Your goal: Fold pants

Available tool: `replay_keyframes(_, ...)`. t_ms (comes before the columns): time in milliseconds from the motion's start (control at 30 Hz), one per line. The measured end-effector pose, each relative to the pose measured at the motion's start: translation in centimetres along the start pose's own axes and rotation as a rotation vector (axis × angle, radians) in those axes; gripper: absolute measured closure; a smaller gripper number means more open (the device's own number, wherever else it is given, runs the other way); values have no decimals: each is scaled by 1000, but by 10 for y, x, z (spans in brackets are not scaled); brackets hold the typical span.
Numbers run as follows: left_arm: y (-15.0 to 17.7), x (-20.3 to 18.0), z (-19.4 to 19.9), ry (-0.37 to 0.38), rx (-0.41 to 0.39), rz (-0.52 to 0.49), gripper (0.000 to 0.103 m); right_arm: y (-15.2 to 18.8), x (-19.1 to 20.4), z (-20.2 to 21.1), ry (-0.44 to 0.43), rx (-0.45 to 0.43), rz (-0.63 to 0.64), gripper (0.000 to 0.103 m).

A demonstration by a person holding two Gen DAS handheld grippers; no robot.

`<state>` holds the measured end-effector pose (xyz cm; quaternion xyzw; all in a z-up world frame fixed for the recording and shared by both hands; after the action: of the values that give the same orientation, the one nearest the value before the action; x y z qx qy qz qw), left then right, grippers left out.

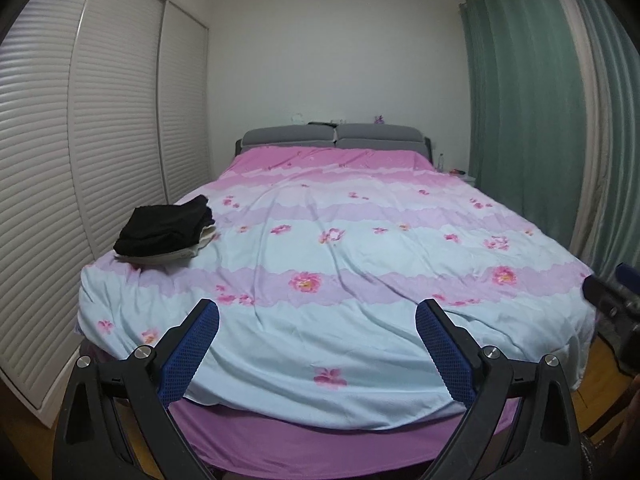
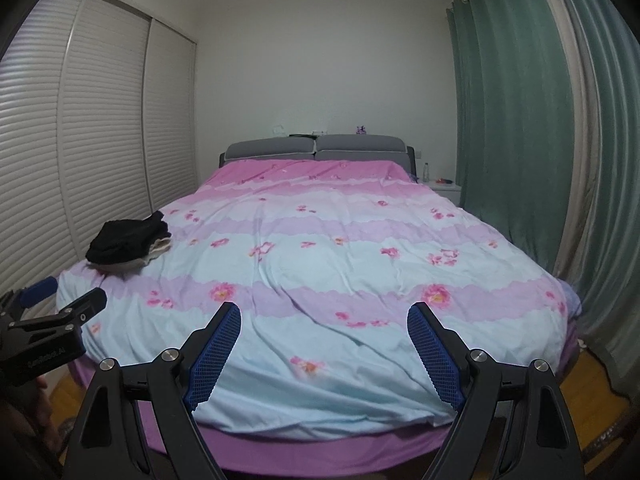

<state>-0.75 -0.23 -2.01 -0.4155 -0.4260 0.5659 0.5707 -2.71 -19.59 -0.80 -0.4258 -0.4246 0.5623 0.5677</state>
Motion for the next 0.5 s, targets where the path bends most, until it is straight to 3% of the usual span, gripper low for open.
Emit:
replay_keyframes(233, 14, -10, 24, 11, 9, 2, 3, 17, 2, 38, -3, -17, 0, 17)
replay_keyframes(500, 13, -11, 36, -25, -25, -3, 3, 15, -14, 62, 26, -72, -33, 17)
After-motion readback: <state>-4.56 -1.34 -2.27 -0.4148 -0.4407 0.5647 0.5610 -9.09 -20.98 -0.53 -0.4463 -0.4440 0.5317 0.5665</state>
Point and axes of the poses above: each gripper's, at about its wrist camera, not at the fingertips, and z roughly against the way its jaws point, x to its left, y to its underside, the point moved 9 cm from there along -z, roughly the way its jaws point, and after that the axes turned 6 degrees about -x, right-handed, at the moved point
